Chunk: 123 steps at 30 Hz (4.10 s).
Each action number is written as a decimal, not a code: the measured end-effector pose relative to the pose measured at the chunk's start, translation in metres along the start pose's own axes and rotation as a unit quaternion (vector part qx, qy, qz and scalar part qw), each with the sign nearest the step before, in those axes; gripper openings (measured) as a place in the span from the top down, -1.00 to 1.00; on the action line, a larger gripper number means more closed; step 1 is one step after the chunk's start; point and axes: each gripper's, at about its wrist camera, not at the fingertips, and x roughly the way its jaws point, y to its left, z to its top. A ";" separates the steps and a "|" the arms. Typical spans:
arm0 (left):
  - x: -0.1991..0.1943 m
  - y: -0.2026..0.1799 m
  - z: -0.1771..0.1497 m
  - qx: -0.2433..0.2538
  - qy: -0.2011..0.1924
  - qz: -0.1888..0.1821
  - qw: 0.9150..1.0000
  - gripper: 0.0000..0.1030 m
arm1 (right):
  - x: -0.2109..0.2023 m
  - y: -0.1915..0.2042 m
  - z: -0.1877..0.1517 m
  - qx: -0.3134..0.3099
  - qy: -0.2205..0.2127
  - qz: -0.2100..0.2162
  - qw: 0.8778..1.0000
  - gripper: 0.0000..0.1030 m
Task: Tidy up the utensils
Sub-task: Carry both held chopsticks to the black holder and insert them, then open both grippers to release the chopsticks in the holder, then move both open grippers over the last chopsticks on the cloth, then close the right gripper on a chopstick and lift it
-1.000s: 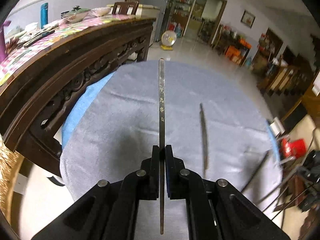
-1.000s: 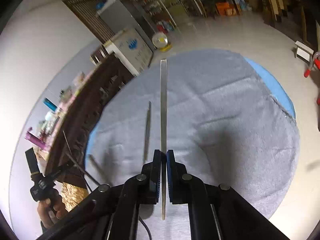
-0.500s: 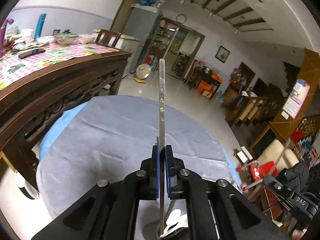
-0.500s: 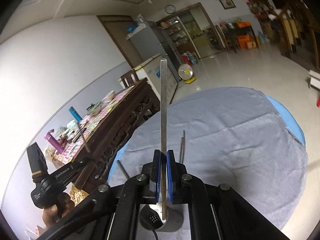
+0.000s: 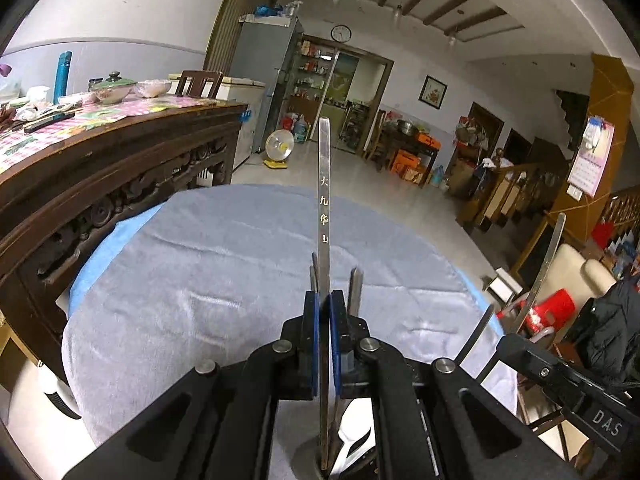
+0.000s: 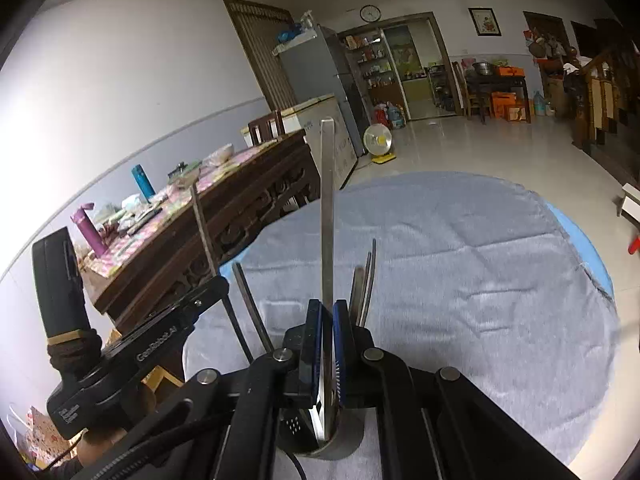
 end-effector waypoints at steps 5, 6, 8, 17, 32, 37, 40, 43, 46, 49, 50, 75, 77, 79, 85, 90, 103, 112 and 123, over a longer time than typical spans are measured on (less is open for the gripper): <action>0.003 0.004 -0.016 0.005 0.019 0.000 1.000 0.89 | 0.004 0.001 -0.015 -0.005 0.013 -0.002 1.000 0.87; 0.002 0.003 -0.019 0.006 0.021 0.001 1.000 0.89 | 0.005 0.002 -0.018 -0.006 0.016 -0.003 1.000 0.87; 0.004 0.004 -0.024 0.008 0.029 0.000 1.000 0.88 | 0.007 0.002 -0.022 -0.006 0.021 -0.002 1.000 0.87; 0.001 0.002 -0.040 0.016 0.049 -0.002 0.999 0.87 | 0.014 0.001 -0.038 -0.002 0.045 -0.003 0.999 0.87; -0.010 0.002 -0.052 0.026 0.083 -0.019 0.996 0.85 | 0.019 -0.001 -0.047 -0.001 0.074 0.008 0.997 0.82; -0.017 0.012 -0.046 0.011 0.086 -0.022 0.996 0.43 | 0.010 -0.006 -0.042 0.011 0.067 0.017 0.998 0.24; -0.026 0.021 -0.040 -0.003 0.073 -0.021 0.997 0.08 | -0.002 -0.007 -0.038 0.012 0.054 0.025 0.998 -0.18; -0.033 0.034 -0.031 -0.020 0.061 -0.012 0.998 -0.13 | -0.020 -0.013 -0.032 0.020 0.030 0.035 0.999 -0.18; -0.032 0.057 -0.021 -0.049 0.052 0.016 0.997 -0.37 | -0.033 -0.037 -0.021 0.058 0.011 0.031 0.998 -0.39; -0.011 0.086 -0.017 -0.081 0.083 0.064 0.991 -0.40 | -0.031 -0.076 -0.016 0.111 0.014 0.007 0.994 -0.46; -0.001 0.095 -0.019 -0.088 0.104 0.080 0.987 -0.40 | -0.026 -0.088 -0.016 0.128 0.027 0.000 0.991 -0.46; 0.162 0.109 -0.016 -0.012 0.299 0.143 0.943 -0.40 | 0.222 -0.185 0.029 0.099 0.336 -0.092 0.932 -0.11; 0.167 0.103 -0.013 -0.003 0.296 0.139 0.945 -0.40 | 0.239 -0.174 0.037 0.086 0.344 -0.085 0.931 0.05; 0.170 0.099 -0.011 0.003 0.295 0.141 0.945 -0.40 | 0.258 -0.161 0.045 0.074 0.356 -0.075 0.929 0.12; 0.176 0.104 -0.015 -0.010 0.306 0.131 0.943 -0.40 | 0.312 -0.123 0.069 0.039 0.381 -0.060 0.922 0.22; 0.178 0.113 -0.019 -0.019 0.313 0.129 0.941 -0.40 | 0.353 -0.102 0.080 0.032 0.397 -0.061 0.915 0.35; 0.190 0.120 -0.015 -0.023 0.319 0.122 0.940 -0.40 | 0.414 -0.072 0.083 0.012 0.425 -0.076 0.902 0.77; 0.196 0.113 -0.006 -0.012 0.317 0.123 0.940 -0.40 | 0.425 -0.044 0.084 -0.022 0.431 -0.092 0.897 0.79; 0.208 0.091 0.025 0.001 0.314 0.123 0.941 -0.40 | 0.419 -0.050 0.079 -0.031 0.453 -0.086 0.887 0.83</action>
